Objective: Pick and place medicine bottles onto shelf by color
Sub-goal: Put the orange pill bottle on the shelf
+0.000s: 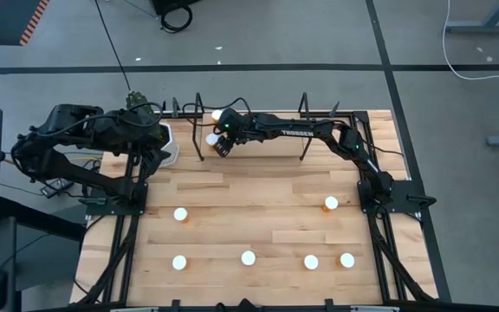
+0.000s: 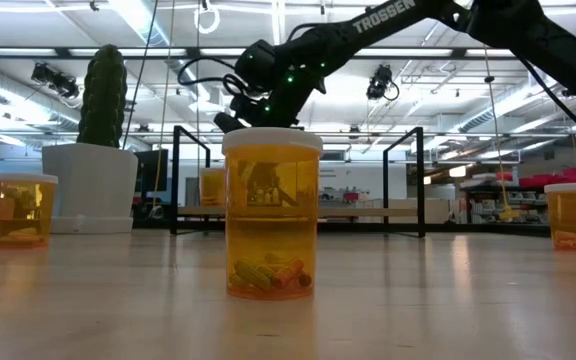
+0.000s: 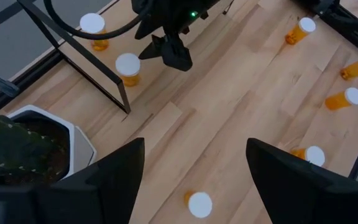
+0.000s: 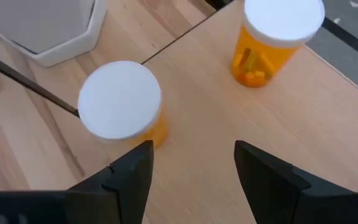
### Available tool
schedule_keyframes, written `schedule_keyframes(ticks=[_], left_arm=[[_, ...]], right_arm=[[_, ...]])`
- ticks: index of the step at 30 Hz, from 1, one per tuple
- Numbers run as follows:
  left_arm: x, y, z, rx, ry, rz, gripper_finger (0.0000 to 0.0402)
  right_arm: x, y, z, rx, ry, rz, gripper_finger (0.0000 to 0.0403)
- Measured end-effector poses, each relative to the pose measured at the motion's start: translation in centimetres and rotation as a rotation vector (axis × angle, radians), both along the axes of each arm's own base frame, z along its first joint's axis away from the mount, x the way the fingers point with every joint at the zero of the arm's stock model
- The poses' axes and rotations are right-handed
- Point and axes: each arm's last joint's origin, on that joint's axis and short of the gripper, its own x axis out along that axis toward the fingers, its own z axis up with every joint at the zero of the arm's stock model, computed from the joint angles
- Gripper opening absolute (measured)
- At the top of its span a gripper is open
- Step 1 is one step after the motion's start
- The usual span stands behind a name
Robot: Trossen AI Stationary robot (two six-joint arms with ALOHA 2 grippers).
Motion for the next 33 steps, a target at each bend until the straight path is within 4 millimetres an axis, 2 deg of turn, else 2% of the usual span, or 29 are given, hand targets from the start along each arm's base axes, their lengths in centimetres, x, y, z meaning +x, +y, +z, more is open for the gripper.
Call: schedule_keyframes(ticks=[6,9,17,22,28,33], left_arm=[[0.0,0.0,0.0,0.004,0.002,-0.006,0.0288],[0.0,0.0,0.0,0.004,-0.001,-0.006,0.0288],[0.0,0.0,0.0,-0.020,-0.011,0.018,0.0288],[0.0,-0.1,0.0,-0.032,-0.011,0.010,0.0288],[0.0,-0.1,0.0,-0.032,-0.011,0.010,0.0288],[0.0,-0.1,0.0,-0.035,-0.013,0.014,0.0288]], right_arm=[[-0.8,-0.2,-0.3,-0.004,0.111,0.024,0.0231],[-1.3,-1.2,-0.3,-0.044,0.143,-0.004,0.0231],[-2.1,-6.1,0.7,-0.087,-0.030,-0.205,0.0231],[-2.5,-7.9,1.2,-0.087,-0.108,-0.263,0.0231],[-2.3,-7.8,1.2,-0.071,-0.127,-0.226,0.0231],[-2.1,-7.5,0.1,-0.059,-0.155,-0.224,0.0231]])
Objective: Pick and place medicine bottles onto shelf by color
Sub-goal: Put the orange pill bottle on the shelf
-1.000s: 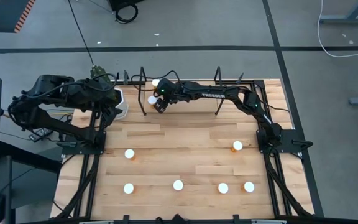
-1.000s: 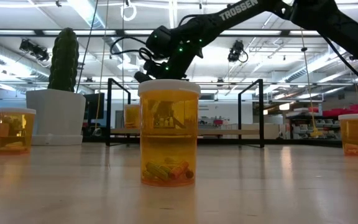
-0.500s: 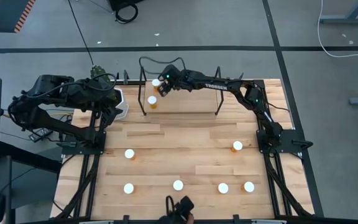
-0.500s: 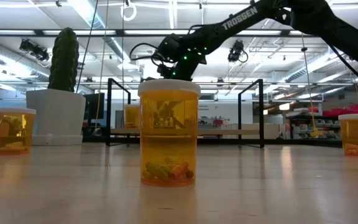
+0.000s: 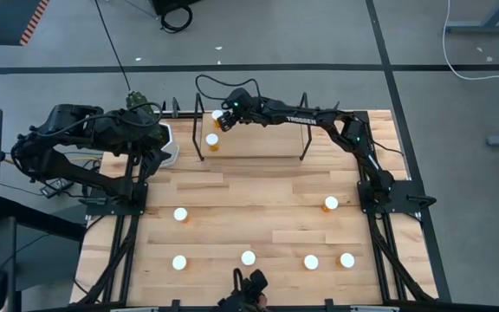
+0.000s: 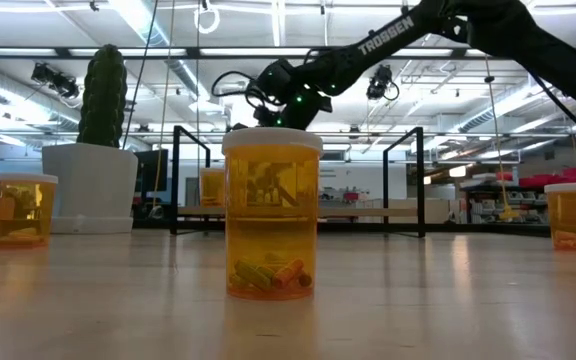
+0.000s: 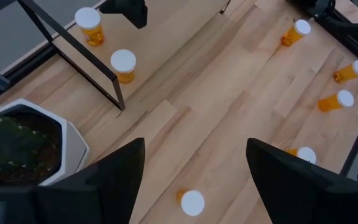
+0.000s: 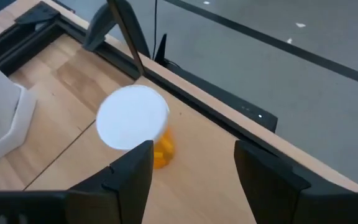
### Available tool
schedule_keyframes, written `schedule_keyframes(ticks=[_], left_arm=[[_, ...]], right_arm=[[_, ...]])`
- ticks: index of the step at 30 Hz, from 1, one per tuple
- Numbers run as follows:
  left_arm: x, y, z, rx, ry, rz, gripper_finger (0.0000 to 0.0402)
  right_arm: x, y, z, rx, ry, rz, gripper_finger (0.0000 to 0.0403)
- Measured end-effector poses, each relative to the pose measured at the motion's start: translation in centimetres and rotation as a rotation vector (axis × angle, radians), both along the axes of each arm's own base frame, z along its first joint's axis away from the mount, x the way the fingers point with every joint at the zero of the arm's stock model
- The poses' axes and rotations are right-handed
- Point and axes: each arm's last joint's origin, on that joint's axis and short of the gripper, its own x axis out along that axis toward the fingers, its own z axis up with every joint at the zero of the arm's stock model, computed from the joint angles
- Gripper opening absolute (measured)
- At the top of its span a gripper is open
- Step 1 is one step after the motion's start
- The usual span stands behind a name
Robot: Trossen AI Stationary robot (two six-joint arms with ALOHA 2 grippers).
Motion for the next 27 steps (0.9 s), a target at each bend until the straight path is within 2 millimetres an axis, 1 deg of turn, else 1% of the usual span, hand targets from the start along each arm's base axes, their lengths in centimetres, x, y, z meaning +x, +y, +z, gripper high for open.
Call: schedule_keyframes(ticks=[5,11,18,27], left_arm=[[0.0,0.0,0.0,-0.012,-0.006,0.017,0.0288],[0.0,0.0,0.0,-0.013,-0.006,0.018,0.0288],[0.0,0.0,0.0,-0.012,-0.006,0.017,0.0288],[0.0,0.0,0.0,-0.011,-0.005,0.015,0.0288]], right_arm=[[-0.2,0.0,-0.7,0.007,0.003,-0.015,0.0231],[0.1,-0.2,-0.9,0.007,-0.083,-0.017,0.0231],[0.1,0.0,-1.5,0.022,-0.085,-0.007,0.0231],[0.3,-0.1,-1.1,0.002,-0.132,0.000,0.0231]])
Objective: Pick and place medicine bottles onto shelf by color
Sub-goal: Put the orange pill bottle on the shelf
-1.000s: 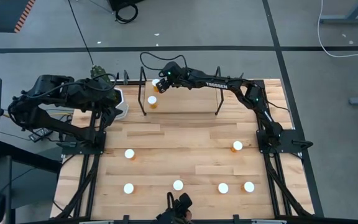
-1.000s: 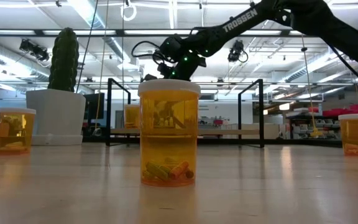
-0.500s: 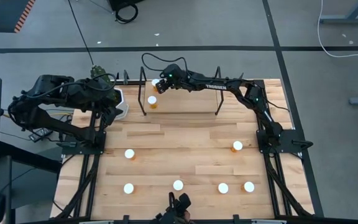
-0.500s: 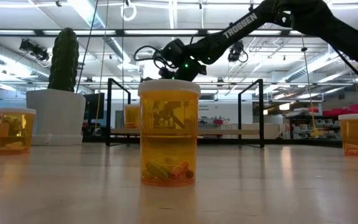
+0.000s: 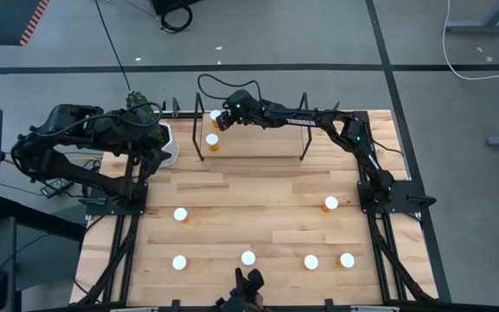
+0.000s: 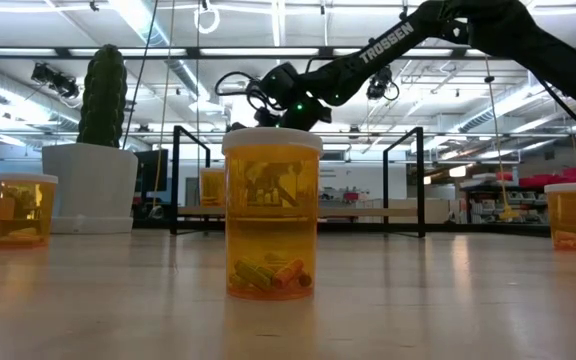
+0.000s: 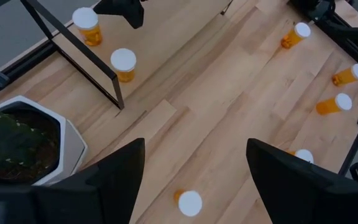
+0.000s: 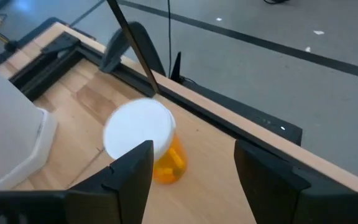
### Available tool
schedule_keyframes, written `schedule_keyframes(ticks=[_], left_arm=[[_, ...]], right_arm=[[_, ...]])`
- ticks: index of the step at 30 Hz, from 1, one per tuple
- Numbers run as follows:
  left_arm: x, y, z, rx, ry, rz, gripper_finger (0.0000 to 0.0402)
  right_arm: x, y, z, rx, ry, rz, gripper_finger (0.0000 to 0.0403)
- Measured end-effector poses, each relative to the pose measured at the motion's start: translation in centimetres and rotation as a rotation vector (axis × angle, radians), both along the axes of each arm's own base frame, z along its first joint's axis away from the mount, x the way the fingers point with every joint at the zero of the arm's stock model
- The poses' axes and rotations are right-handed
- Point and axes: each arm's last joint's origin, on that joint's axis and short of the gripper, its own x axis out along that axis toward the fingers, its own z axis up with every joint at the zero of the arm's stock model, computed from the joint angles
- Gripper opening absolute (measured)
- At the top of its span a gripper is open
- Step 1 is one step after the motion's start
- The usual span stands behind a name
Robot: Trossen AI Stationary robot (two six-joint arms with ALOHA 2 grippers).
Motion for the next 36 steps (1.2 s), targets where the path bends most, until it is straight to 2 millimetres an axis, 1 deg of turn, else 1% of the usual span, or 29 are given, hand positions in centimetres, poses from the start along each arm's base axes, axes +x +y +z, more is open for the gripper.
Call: schedule_keyframes(ticks=[6,9,12,13,16,20,22,24,26,29,31,33,36], left_arm=[[0.0,0.0,0.0,0.005,0.002,-0.007,0.0288],[0.0,0.0,0.0,-0.002,0.000,-0.004,0.0288],[0.0,-0.1,0.0,-0.019,0.000,-0.016,0.0288],[0.0,-0.1,0.0,-0.025,0.000,-0.021,0.0288],[0.1,-0.2,0.0,-0.048,0.005,-0.062,0.0288],[0.2,-0.5,-0.5,-0.087,0.035,-0.155,0.0288],[0.4,-0.6,-1.0,-0.102,0.062,-0.210,0.0288],[1.0,-0.8,-1.8,-0.125,0.106,-0.286,0.0288],[1.6,-1.3,-3.2,-0.132,0.170,-0.375,0.0288],[2.8,-2.1,-6.2,-0.133,0.308,-0.494,0.0291],[3.7,-2.5,-8.4,-0.136,0.383,-0.526,0.0298],[4.7,-2.7,-10.4,-0.140,0.410,-0.534,0.0307],[6.3,-3.3,-13.3,-0.163,0.371,-0.574,0.0328]], right_arm=[[0.0,0.1,-0.1,0.007,0.006,0.015,0.0231],[-0.2,0.3,0.6,0.057,0.029,0.011,0.0231],[-0.4,0.8,2.9,0.078,0.032,0.039,0.0231],[-0.5,1.1,4.1,0.067,0.023,0.055,0.0231],[-1.5,2.2,7.0,0.073,0.068,0.092,0.0231],[-3.9,4.5,10.9,0.096,0.114,0.152,0.0231],[-5.5,5.7,13.2,0.099,0.129,0.197,0.0231],[-7.2,7.1,15.4,0.096,0.139,0.245,0.0231],[-9.0,8.6,17.5,0.087,0.145,0.275,0.0231],[-12.0,10.9,20.9,0.062,0.118,0.296,0.0231],[-14.0,12.4,23.0,0.030,0.088,0.303,0.0231],[-16.0,13.7,24.6,-0.007,0.075,0.292,0.0231],[-18.8,15.3,26.6,-0.091,0.065,0.255,0.0231]])
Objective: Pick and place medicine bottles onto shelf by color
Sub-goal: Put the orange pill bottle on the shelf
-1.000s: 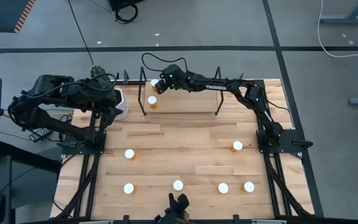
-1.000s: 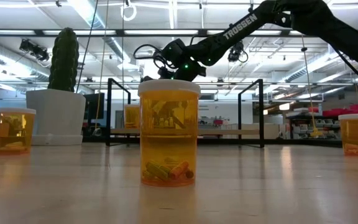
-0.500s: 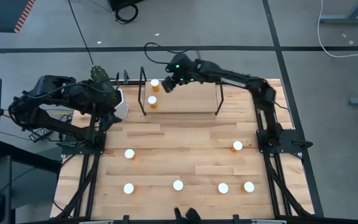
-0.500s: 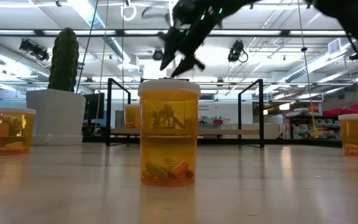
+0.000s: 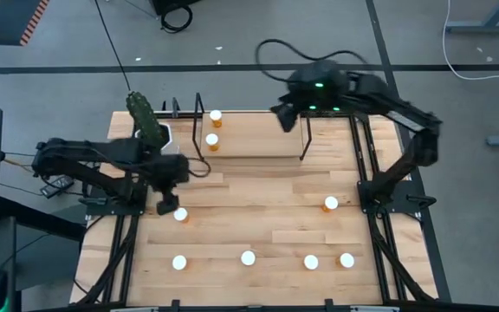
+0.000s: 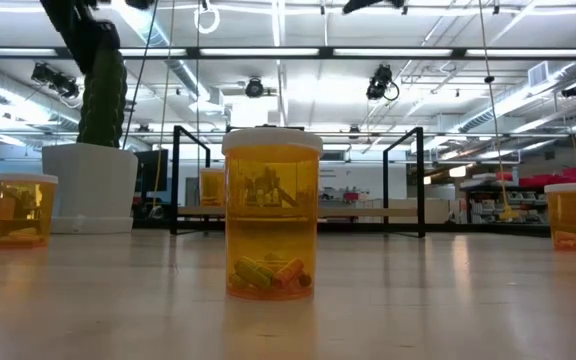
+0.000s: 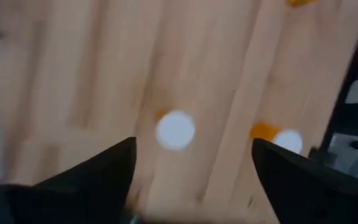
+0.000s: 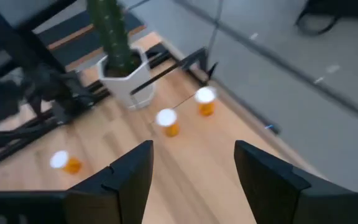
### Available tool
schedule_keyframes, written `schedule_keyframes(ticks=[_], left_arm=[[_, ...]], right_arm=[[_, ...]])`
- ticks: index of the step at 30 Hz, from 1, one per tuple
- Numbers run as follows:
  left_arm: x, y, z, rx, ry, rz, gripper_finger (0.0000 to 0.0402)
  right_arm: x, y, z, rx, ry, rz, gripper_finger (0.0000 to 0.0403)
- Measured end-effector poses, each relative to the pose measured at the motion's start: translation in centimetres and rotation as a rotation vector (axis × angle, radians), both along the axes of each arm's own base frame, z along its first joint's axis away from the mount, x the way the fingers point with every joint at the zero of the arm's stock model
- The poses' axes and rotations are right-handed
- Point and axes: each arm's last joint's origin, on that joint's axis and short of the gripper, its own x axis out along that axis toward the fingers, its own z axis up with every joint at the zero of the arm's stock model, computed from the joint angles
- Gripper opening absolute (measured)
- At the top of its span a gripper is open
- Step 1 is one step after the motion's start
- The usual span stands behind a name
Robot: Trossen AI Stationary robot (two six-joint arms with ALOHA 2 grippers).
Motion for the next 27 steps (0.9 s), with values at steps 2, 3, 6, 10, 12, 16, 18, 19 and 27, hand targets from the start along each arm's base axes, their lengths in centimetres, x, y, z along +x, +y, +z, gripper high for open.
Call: schedule_keyframes(ticks=[2,3,6,10,12,16,18,19,27], left_arm=[[0.5,-0.5,-2.3,-0.018,0.043,-0.023,0.0347],[0.5,-0.7,-3.4,-0.020,0.091,-0.032,0.0356],[0.5,-1.3,-6.4,-0.008,0.202,-0.052,0.0381],[0.7,-2.0,-8.9,-0.010,0.202,-0.026,0.0398],[0.9,-2.4,-9.6,-0.010,0.173,0.003,0.0398],[0.9,-2.9,-10.6,0.043,0.181,0.011,0.0399],[0.7,-3.1,-10.9,0.095,0.198,0.010,0.0398],[0.8,-3.2,-11.2,0.104,0.204,0.018,0.0398],[1.5,-4.2,-13.6,0.151,0.279,0.008,0.0384]], right_arm=[[-1.3,0.6,0.7,-0.052,0.010,-0.014,0.0231],[-1.9,0.8,0.9,-0.066,0.020,-0.017,0.0231],[-3.2,1.1,1.1,-0.067,0.051,-0.016,0.0231],[-4.3,1.3,0.8,-0.100,0.146,-0.016,0.0231],[-4.5,1.2,0.4,-0.119,0.216,-0.020,0.0231],[-4.9,1.1,-0.1,-0.114,0.289,-0.029,0.0231],[-5.0,1.1,-0.2,-0.113,0.300,-0.027,0.0231],[-5.0,1.1,-0.2,-0.113,0.300,-0.026,0.0231],[-4.9,1.0,-0.4,-0.146,0.326,-0.049,0.0231]])
